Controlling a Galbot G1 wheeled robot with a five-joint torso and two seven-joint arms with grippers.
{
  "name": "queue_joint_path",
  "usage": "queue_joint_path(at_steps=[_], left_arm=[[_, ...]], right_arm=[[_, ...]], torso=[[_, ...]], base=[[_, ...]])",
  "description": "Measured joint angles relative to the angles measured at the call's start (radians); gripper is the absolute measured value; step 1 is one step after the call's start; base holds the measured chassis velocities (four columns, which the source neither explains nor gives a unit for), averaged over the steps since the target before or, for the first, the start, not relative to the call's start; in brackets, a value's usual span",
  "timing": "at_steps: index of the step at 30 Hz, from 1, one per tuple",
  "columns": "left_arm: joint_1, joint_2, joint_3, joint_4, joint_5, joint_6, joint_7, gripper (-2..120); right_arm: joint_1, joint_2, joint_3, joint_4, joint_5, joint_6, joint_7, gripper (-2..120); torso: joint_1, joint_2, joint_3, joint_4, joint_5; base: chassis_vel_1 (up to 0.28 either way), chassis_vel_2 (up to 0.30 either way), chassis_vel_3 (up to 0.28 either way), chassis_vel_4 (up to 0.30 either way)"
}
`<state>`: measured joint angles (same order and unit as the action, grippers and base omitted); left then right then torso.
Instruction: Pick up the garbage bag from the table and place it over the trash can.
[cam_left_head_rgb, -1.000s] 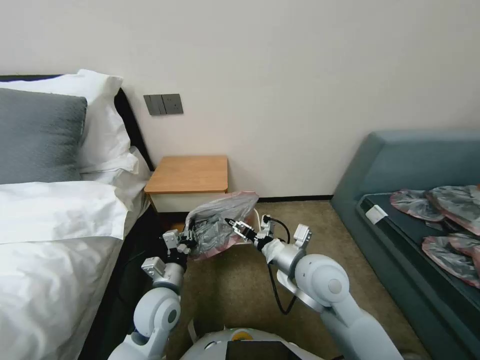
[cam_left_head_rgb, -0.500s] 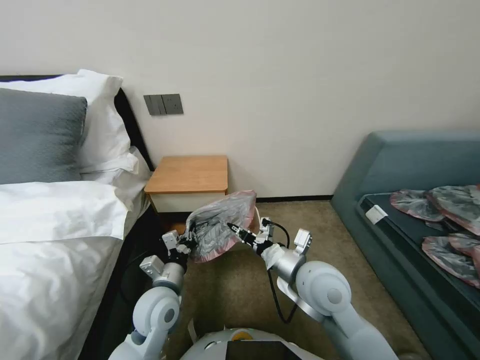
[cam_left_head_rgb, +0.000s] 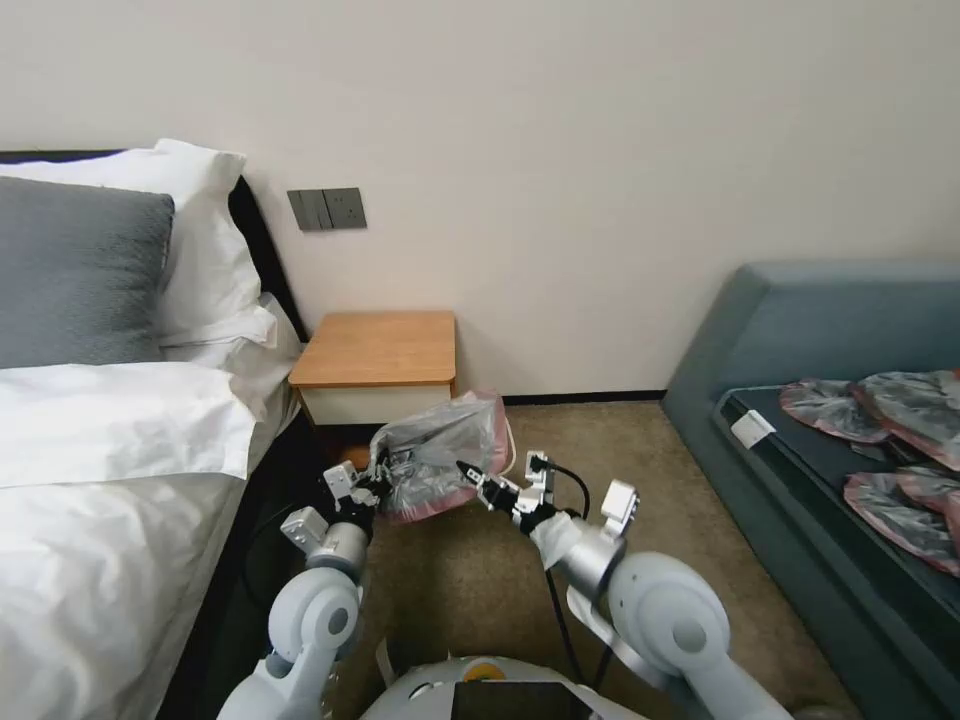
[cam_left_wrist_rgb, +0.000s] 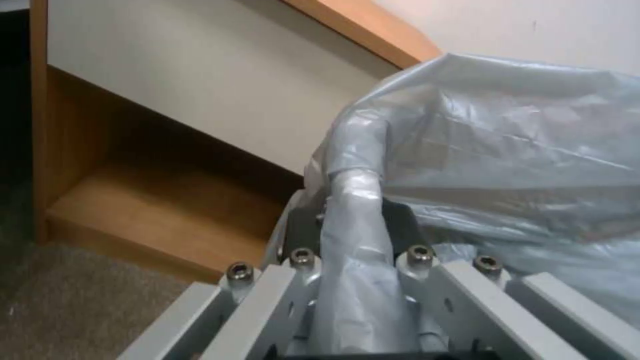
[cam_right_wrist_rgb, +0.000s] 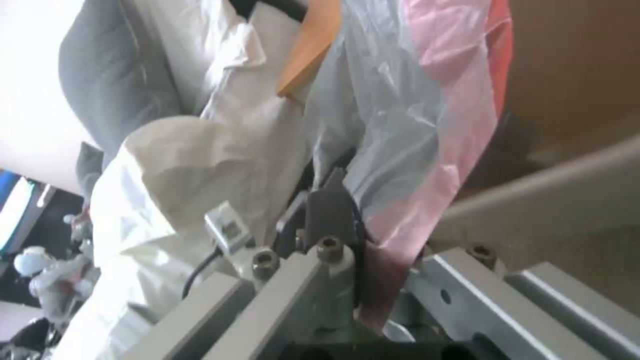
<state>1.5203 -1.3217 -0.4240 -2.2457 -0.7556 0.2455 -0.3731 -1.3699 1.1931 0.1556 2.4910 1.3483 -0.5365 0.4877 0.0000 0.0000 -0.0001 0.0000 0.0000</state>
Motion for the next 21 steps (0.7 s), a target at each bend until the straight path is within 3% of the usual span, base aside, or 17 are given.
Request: queue_joint_path(at_steps=[12, 21], left_arm=[[0.004, 0.005, -0.025, -0.021, -0.039, 0.012, 0.005, 6], [0.004, 0.009, -0.058, -0.041, -0.071, 0.017, 0.006, 6]], right_arm=[[-0.079, 0.008, 0.067, -0.005, -0.062, -0.039, -0.049, 0], [-0.138, 0.0, 0.1, 0.001, -0.224, -0.052, -0.146, 28]], torso=[[0.0, 0.0, 0.0, 0.0, 0.0], [0.0, 0.0, 0.0, -0.0001, 0.0]], base=[[0.0, 0.0, 0.0, 0.0], [0.0, 0.0, 0.0, 0.0]])
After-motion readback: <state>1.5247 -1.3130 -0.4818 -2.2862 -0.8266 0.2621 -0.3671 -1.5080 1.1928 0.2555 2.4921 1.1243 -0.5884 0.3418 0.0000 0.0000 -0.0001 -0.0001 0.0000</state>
